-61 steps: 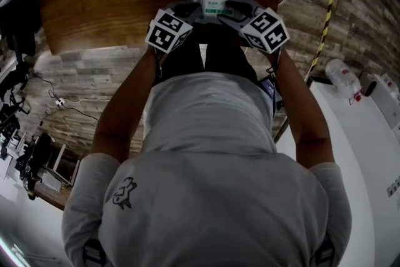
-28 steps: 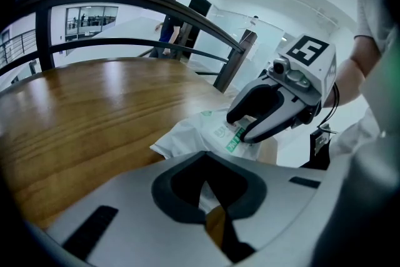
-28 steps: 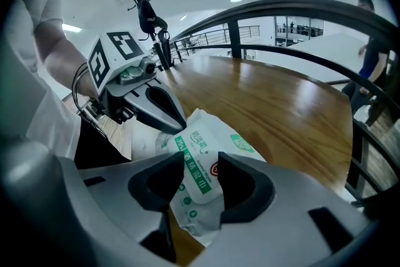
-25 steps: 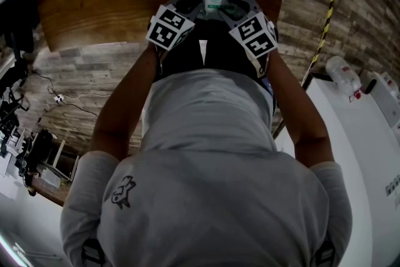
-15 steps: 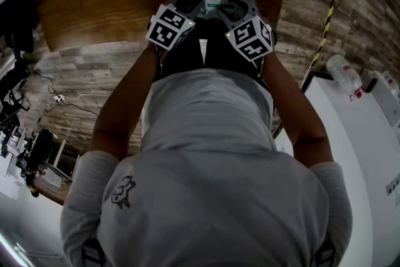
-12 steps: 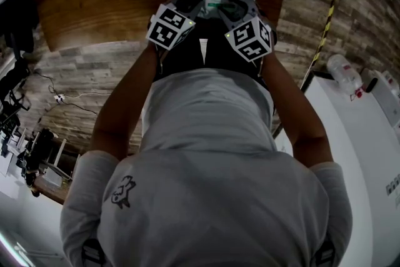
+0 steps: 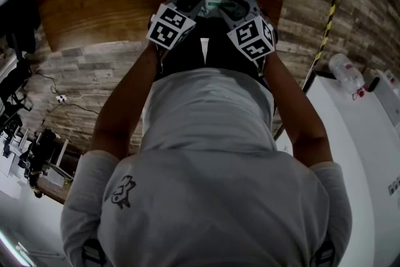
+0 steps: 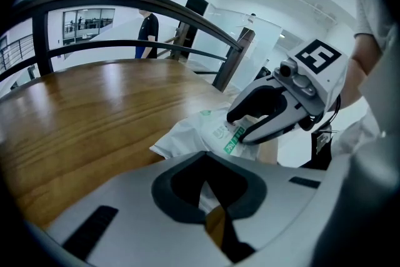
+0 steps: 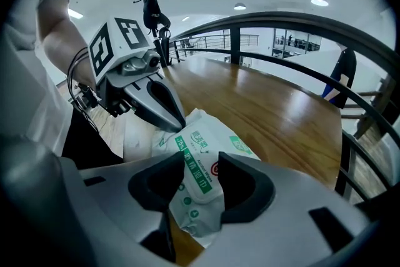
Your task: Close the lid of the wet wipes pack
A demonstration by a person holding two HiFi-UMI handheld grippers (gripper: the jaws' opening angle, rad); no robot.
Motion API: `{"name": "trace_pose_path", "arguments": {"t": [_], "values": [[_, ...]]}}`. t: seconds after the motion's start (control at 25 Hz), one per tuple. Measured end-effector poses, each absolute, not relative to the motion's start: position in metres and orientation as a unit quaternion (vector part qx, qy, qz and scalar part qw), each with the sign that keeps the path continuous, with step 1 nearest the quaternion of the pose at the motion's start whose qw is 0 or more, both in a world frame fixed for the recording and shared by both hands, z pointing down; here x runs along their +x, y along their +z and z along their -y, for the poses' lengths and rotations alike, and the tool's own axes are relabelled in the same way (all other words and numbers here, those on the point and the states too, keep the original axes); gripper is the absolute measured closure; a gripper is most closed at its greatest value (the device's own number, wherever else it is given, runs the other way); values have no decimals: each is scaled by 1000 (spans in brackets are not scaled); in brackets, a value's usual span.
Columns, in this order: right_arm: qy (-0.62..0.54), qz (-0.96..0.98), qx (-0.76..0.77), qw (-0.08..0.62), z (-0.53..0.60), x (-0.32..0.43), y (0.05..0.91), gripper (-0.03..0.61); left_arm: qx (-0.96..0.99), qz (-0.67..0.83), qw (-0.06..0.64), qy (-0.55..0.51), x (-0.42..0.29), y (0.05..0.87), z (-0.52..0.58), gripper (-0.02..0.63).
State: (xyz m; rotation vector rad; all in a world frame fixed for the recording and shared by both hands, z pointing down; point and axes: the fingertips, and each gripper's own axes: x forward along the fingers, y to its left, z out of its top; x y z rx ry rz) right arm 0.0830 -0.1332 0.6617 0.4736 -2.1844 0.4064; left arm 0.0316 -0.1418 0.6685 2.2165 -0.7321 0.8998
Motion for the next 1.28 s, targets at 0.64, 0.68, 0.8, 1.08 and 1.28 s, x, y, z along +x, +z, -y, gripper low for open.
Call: {"name": "trace_pose_path", "arguments": {"t": [0.64, 0.68, 0.8, 1.08, 1.28], "values": [[210, 878, 227, 366, 147, 93, 594, 425, 858, 295, 260, 329, 6, 600, 167, 601], [209, 879, 235, 359, 151, 95, 586, 435, 861, 297, 252, 326, 5, 593, 170, 601], [202, 881, 261, 340, 163, 102, 562, 467, 870, 302, 231, 314, 3, 568, 176, 601], [199, 881, 323, 283, 180, 125, 504, 522, 891, 307, 187, 276, 2, 501, 187, 601], [205, 883, 354, 230, 181, 139, 455, 537, 902, 317, 159, 245, 0, 455, 194, 601]]}}
